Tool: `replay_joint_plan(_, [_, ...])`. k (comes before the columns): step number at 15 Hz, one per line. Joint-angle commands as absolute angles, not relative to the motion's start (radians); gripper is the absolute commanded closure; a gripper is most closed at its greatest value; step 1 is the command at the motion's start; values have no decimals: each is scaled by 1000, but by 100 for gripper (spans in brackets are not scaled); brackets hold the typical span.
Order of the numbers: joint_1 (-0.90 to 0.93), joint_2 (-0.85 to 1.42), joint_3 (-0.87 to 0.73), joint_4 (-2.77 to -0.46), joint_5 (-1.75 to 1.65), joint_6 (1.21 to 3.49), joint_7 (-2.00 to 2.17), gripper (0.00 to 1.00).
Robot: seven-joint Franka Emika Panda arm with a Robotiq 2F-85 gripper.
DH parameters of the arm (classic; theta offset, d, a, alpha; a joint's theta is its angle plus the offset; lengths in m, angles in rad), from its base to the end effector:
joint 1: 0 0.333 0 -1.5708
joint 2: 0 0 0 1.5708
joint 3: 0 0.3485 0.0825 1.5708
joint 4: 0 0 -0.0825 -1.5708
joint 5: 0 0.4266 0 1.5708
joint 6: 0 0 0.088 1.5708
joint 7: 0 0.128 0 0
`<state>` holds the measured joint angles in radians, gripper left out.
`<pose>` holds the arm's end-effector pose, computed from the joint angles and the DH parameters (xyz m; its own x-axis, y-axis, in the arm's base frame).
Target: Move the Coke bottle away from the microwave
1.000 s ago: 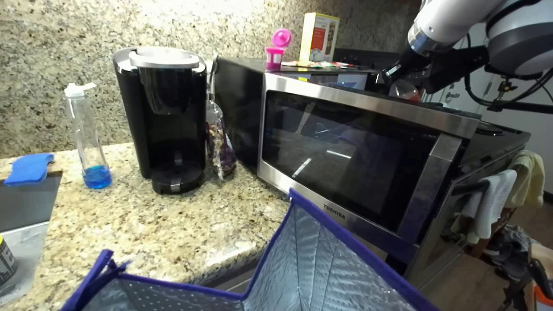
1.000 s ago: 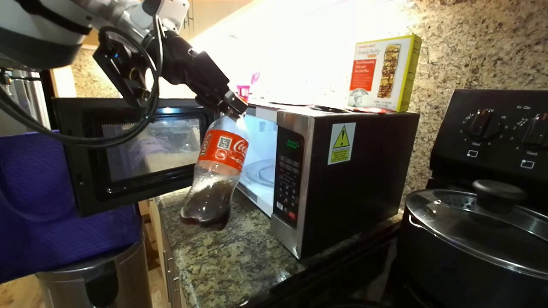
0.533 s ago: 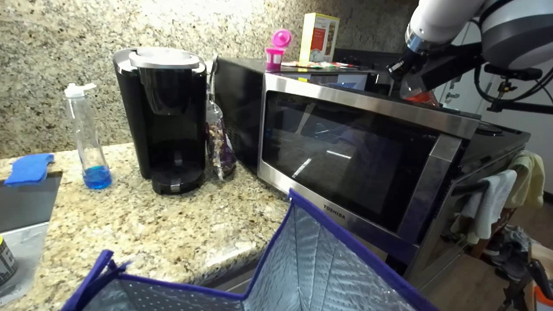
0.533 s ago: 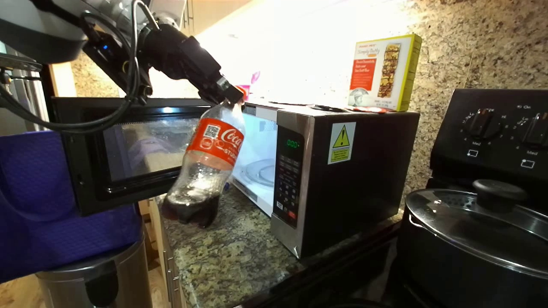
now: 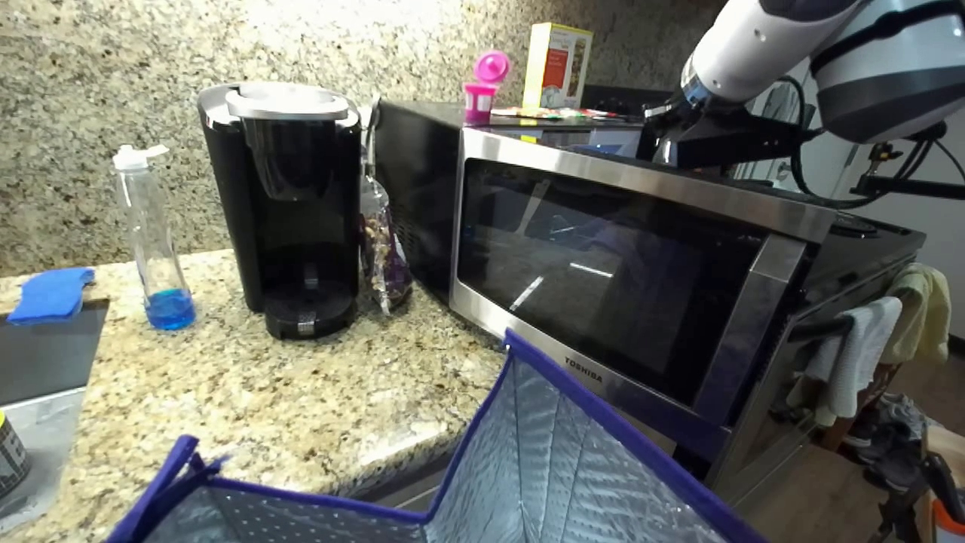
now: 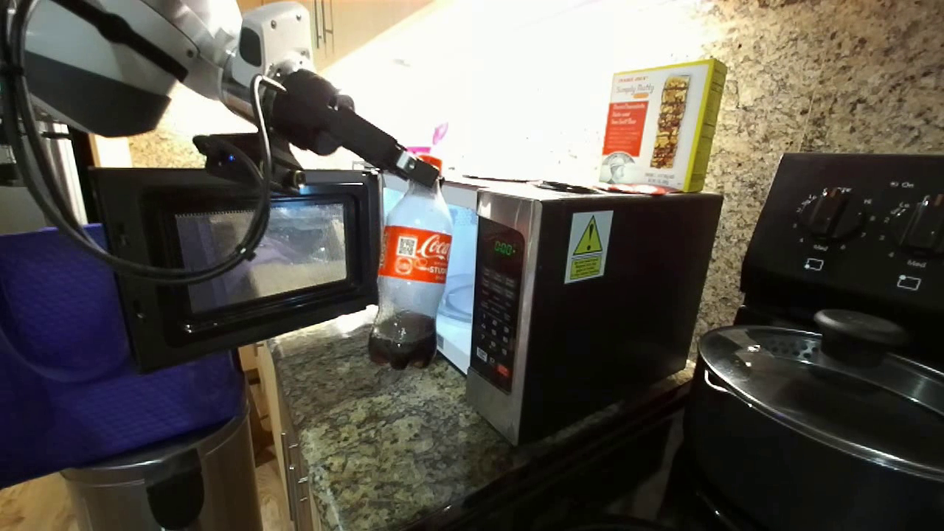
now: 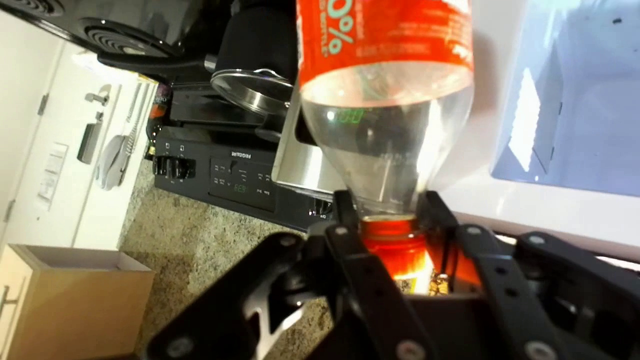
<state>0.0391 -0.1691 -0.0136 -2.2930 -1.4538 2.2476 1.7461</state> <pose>0.5538 -0.0304 0.4538 0.3970 -0.2153 0.8922 -0.7665 -0.6125 0.1933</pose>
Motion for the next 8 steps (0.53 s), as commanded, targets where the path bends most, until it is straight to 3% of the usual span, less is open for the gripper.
replay_joint_plan(1, [30,-134,-3,-2298,-1559,2287,2007,89])
replay_joint_plan(8, [42,-55,2,-2344,-1681,2324,2305,89])
